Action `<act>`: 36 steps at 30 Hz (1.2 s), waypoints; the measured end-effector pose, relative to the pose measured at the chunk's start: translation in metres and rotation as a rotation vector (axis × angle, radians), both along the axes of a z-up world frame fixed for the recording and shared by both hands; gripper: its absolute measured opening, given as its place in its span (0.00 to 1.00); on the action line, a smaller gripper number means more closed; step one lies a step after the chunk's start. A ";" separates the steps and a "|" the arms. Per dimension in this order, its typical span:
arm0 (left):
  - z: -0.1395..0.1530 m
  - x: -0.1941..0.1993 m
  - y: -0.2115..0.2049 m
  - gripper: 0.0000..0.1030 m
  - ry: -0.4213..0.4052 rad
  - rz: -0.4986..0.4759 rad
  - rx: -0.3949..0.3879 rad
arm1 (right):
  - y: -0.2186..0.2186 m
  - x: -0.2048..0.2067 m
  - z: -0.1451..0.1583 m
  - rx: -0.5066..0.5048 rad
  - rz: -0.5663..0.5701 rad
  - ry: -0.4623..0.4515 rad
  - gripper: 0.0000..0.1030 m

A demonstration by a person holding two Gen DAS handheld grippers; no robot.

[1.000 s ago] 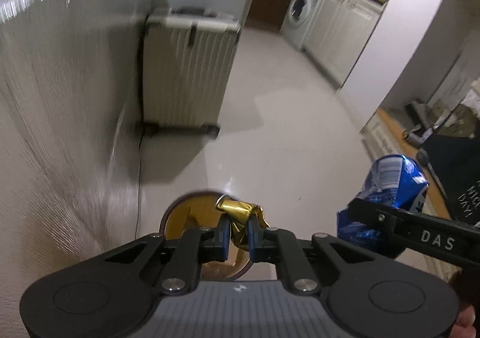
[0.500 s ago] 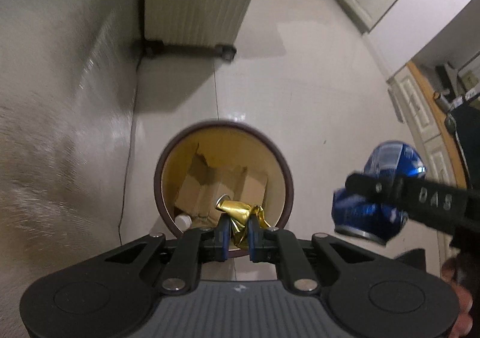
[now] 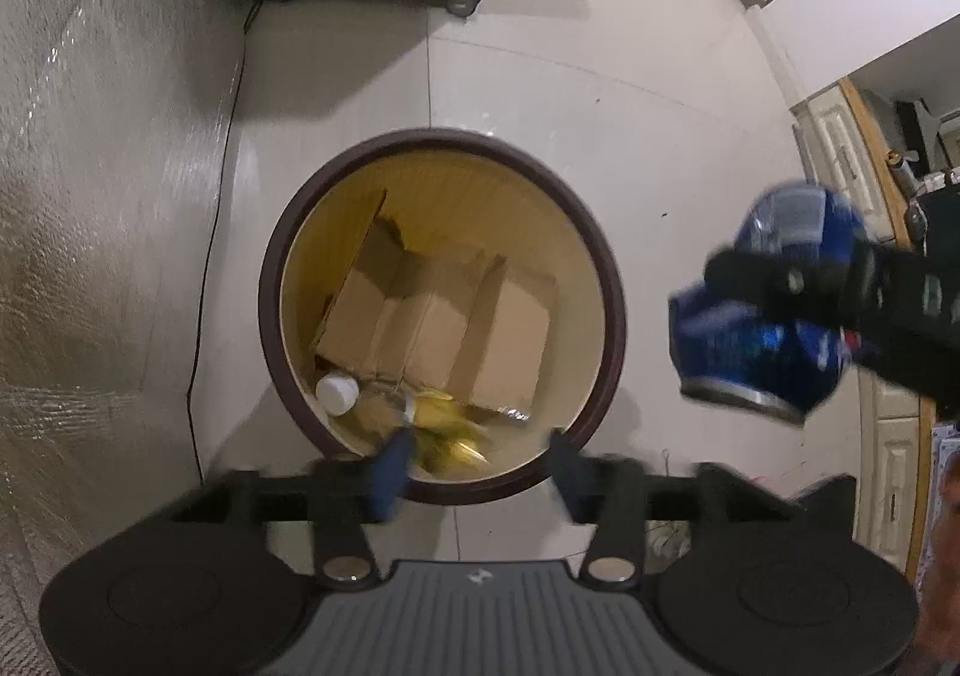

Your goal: Collect trash

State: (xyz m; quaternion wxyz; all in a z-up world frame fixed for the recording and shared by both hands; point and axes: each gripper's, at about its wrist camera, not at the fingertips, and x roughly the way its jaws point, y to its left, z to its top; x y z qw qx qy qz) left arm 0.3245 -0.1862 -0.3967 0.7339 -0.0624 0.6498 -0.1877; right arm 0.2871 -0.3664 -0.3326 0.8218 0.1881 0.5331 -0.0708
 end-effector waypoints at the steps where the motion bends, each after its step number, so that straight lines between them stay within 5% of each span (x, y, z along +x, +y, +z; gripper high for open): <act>1: -0.002 0.000 0.001 0.54 0.007 -0.007 0.005 | 0.002 0.004 -0.002 0.005 0.006 0.004 0.44; 10: 0.000 0.005 0.025 0.61 -0.014 0.045 0.082 | 0.021 0.028 -0.022 0.069 0.071 0.012 0.45; 12: -0.001 0.006 0.028 0.64 -0.024 0.040 0.128 | 0.020 0.028 -0.028 0.073 0.066 0.040 0.57; 15: -0.005 0.006 0.028 0.67 -0.035 0.033 0.179 | 0.014 0.027 -0.032 0.051 0.059 0.068 0.59; 25: 0.006 0.003 0.031 0.83 -0.071 0.028 0.209 | 0.010 0.016 -0.037 -0.012 0.086 0.137 0.62; 36: 0.029 -0.006 0.040 1.00 -0.104 0.060 0.234 | -0.001 -0.008 -0.020 -0.034 0.080 0.122 0.85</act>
